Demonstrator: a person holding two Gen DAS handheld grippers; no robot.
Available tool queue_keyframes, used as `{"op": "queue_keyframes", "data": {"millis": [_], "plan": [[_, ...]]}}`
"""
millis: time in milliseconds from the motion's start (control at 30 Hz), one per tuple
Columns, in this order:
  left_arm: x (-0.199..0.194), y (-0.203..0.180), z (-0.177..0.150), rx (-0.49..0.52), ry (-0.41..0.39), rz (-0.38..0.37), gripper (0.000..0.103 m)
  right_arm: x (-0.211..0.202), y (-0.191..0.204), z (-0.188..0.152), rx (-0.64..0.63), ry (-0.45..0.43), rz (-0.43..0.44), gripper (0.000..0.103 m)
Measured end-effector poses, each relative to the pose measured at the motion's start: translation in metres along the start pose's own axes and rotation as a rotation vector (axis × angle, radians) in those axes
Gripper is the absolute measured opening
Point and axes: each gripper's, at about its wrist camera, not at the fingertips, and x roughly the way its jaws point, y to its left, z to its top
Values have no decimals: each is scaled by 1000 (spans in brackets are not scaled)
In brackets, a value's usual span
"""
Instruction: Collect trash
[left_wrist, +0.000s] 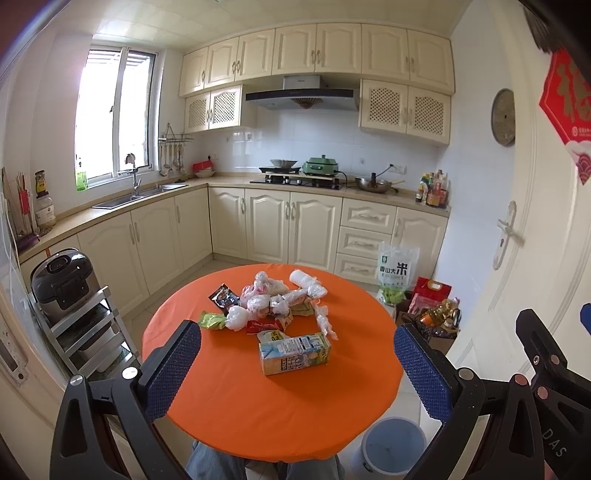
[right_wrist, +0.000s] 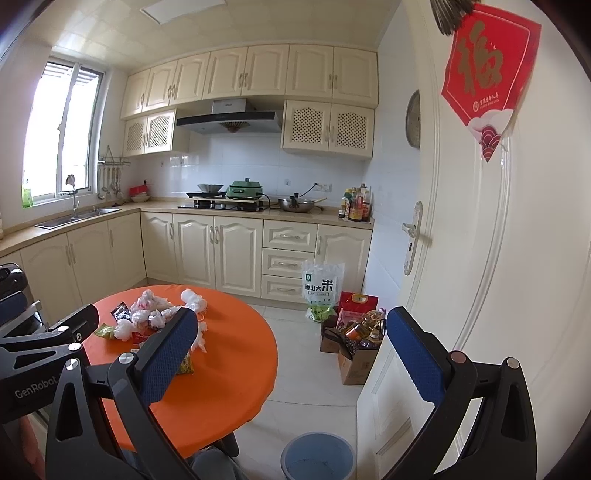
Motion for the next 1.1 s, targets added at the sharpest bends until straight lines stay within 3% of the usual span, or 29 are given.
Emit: {"op": "queue_keyframes", "data": {"millis": [1100], "plan": [[-8,7,-3,15,47,-2,102,-2,4,-7,4,78,3,103]]}}
